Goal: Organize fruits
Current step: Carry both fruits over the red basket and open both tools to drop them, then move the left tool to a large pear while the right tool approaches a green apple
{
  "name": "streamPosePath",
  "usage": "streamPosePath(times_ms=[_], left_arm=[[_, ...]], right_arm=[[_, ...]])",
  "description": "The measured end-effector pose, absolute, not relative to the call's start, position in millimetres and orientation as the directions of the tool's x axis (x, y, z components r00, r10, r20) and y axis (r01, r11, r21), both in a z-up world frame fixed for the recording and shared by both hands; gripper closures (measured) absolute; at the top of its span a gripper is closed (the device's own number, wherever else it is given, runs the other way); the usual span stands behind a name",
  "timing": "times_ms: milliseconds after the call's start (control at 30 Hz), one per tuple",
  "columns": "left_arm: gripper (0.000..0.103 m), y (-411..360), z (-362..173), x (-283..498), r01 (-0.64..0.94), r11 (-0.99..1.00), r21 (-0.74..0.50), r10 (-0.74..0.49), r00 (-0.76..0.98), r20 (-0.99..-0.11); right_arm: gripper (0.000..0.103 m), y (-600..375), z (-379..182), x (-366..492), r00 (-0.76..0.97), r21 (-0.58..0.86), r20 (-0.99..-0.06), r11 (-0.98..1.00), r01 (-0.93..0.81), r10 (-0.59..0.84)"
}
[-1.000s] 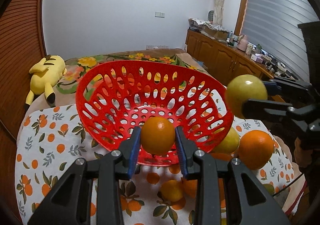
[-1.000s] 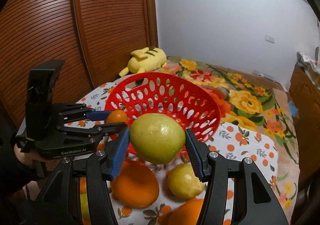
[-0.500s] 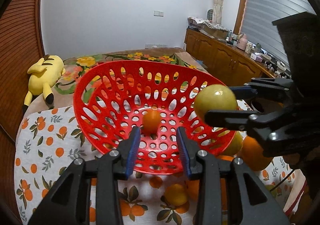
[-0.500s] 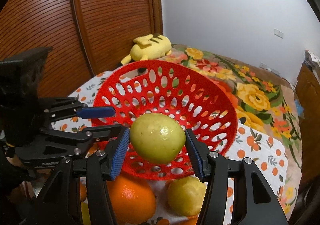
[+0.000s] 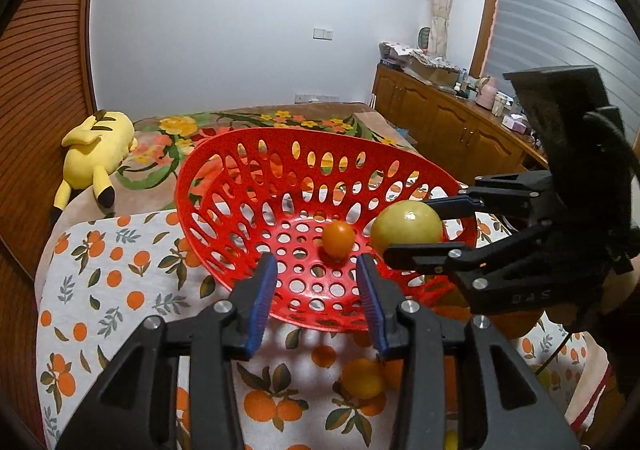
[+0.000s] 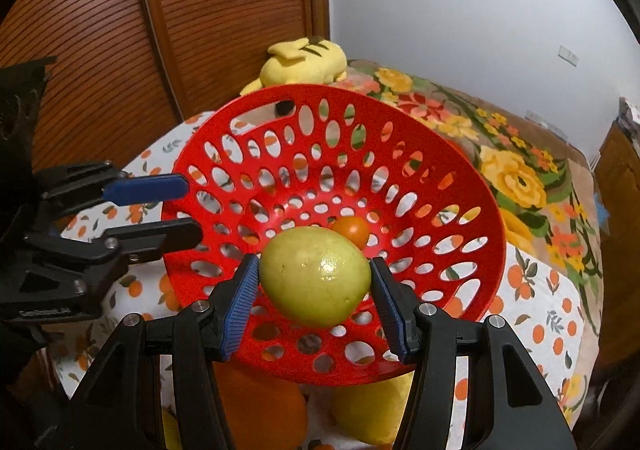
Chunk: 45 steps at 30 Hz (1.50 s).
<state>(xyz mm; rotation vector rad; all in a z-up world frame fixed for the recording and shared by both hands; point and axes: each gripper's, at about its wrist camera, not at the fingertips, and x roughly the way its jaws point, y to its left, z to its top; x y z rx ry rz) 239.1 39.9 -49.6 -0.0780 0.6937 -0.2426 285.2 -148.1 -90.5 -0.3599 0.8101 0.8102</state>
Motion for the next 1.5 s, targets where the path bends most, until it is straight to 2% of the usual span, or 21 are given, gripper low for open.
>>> streamPosePath(times_ms=[467,667,900,1067,1500], left_arm=[[0.058,39.7,-44.4,220.2,0.198,0.968,-0.153,-0.25,0.745,-0.619],[0.056,35.6,-41.3,203.8,0.202,0.968,-0.151,-0.252,0.749,-0.613],[0.047,29.4,-40.3,178.0,0.205,0.969,-0.14,-0.248,0.755,-0.607],[0.046,21.4,-45.7,156.6,0.202,0.971,-0.127,-0.237,0.752,-0.615],[0.044,4.0,-58.0,105.3,0.195,0.973,-0.123,-0.229,0.749,-0.621]], right_arm=[[0.044,-151.5,-81.5,284.2,0.437,0.007,-0.751,0.668,-0.744,0.495],[0.044,-170.9,-50.3,263.6,0.489,0.006,-0.7,0.689,-0.725,0.52],[0.041,-203.6,-30.9,218.1,0.545,0.023,-0.636,0.72,-0.694,0.546],[0.039,-228.9,-35.5,183.3,0.578,0.045,-0.604,0.747,-0.663,0.549],[0.038,-271.4,-73.3,113.6,0.623,0.078,-0.588,0.802,-0.592,0.516]])
